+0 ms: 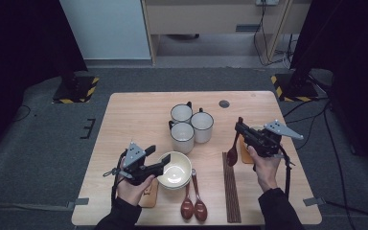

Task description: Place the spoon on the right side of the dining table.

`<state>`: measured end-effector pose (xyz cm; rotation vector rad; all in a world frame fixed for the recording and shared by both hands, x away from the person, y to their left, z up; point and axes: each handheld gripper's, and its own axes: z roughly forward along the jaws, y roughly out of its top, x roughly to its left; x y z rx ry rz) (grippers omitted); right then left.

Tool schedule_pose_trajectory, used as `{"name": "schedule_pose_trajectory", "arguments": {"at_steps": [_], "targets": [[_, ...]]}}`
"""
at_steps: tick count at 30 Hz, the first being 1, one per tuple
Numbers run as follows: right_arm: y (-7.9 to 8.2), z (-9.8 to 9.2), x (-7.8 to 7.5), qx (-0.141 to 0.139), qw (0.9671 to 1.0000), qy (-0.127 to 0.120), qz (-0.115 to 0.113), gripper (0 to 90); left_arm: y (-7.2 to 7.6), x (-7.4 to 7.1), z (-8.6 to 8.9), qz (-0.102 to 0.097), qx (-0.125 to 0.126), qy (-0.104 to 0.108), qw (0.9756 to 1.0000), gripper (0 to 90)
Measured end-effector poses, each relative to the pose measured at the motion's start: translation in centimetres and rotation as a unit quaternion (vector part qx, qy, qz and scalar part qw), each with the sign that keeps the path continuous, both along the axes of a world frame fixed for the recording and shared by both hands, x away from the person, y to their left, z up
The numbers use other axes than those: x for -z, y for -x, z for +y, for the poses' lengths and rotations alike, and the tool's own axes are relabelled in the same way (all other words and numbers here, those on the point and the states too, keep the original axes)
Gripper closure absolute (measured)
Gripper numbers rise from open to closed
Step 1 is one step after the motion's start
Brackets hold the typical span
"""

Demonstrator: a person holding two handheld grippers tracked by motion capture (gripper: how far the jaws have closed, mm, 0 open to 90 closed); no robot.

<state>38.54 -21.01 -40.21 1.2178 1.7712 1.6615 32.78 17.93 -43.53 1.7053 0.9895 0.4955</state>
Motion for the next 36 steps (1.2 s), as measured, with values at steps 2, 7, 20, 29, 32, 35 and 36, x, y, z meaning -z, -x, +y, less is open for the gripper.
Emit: {"name": "schedule_pose_trajectory", "arguments": {"at_steps": [2, 7, 20, 29, 32, 35, 36], "targets": [[-0.1, -0.1, 0.0, 0.002, 1.0000, -0.002, -0.002, 84.7, -0.1, 0.1, 0.3, 0.002, -0.004, 0.000, 1.0000, 30.2], [-0.5, -0.3, 0.1, 0.007, 1.0000, -0.002, -0.001, 84.6, -0.5, 0.4, 1.0, 0.005, -0.019, -0.004, 0.9998, 29.8], [-1.2, -0.3, 0.0, 0.015, 0.9999, -0.002, -0.004, 84.7, -1.3, 1.4, 3.0, 0.020, -0.055, -0.013, 0.9982, 28.2], [-1.6, -0.4, 0.0, 0.017, 0.9998, -0.002, -0.005, 84.6, -1.9, 2.4, 4.4, 0.033, -0.081, -0.021, 0.9959, 27.3], [-1.7, -0.3, 0.0, 0.017, 0.9998, -0.003, -0.006, 84.6, -2.1, 2.8, 4.9, 0.040, -0.090, -0.025, 0.9948, 27.3], [-1.8, -0.3, 0.0, 0.018, 0.9998, -0.003, -0.007, 84.6, -2.3, 3.2, 5.3, 0.044, -0.096, -0.028, 0.9940, 26.9], [-1.9, -0.3, 0.0, 0.018, 0.9998, -0.003, -0.008, 84.6, -2.4, 3.4, 5.4, 0.047, -0.099, -0.031, 0.9935, 26.7]]}}
